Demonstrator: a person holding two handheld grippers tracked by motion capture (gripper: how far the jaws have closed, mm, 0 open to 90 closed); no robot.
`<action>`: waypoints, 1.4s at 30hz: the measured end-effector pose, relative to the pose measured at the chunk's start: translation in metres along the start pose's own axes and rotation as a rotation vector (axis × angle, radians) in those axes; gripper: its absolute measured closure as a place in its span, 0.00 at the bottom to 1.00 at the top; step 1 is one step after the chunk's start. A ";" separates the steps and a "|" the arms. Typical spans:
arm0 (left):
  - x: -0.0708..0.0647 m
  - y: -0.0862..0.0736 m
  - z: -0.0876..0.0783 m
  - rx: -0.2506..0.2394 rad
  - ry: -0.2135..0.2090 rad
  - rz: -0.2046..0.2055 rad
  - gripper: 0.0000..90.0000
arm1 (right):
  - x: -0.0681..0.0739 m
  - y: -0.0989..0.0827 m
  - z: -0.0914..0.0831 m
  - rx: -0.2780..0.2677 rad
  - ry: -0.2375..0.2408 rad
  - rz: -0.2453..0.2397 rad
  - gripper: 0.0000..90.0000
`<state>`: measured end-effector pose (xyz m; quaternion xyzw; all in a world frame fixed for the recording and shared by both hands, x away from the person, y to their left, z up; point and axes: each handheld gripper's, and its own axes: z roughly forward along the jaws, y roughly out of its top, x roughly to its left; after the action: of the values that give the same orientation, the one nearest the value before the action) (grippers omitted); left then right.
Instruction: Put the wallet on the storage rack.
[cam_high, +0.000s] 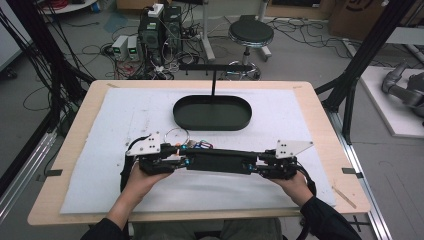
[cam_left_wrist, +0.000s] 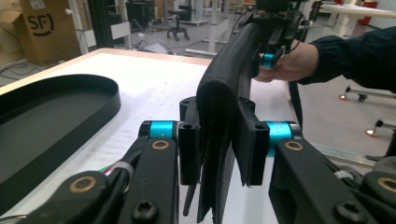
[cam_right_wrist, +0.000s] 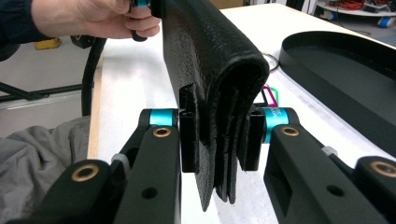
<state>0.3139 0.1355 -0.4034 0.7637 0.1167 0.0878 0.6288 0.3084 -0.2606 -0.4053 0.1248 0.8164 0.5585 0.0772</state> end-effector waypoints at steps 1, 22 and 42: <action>0.000 0.000 0.000 0.007 0.015 -0.004 0.76 | 0.000 0.000 0.000 0.000 0.000 0.000 0.84; -0.006 0.001 -0.028 0.013 0.205 -0.046 0.39 | -0.022 0.010 -0.017 -0.053 -0.192 0.030 0.85; -0.015 -0.017 -0.046 0.030 0.249 -0.093 0.34 | -0.073 0.037 0.006 -0.068 -0.332 0.051 0.84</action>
<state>0.2858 0.1777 -0.4111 0.7499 0.2305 0.1512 0.6014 0.3846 -0.2636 -0.3745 0.2335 0.7696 0.5593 0.2009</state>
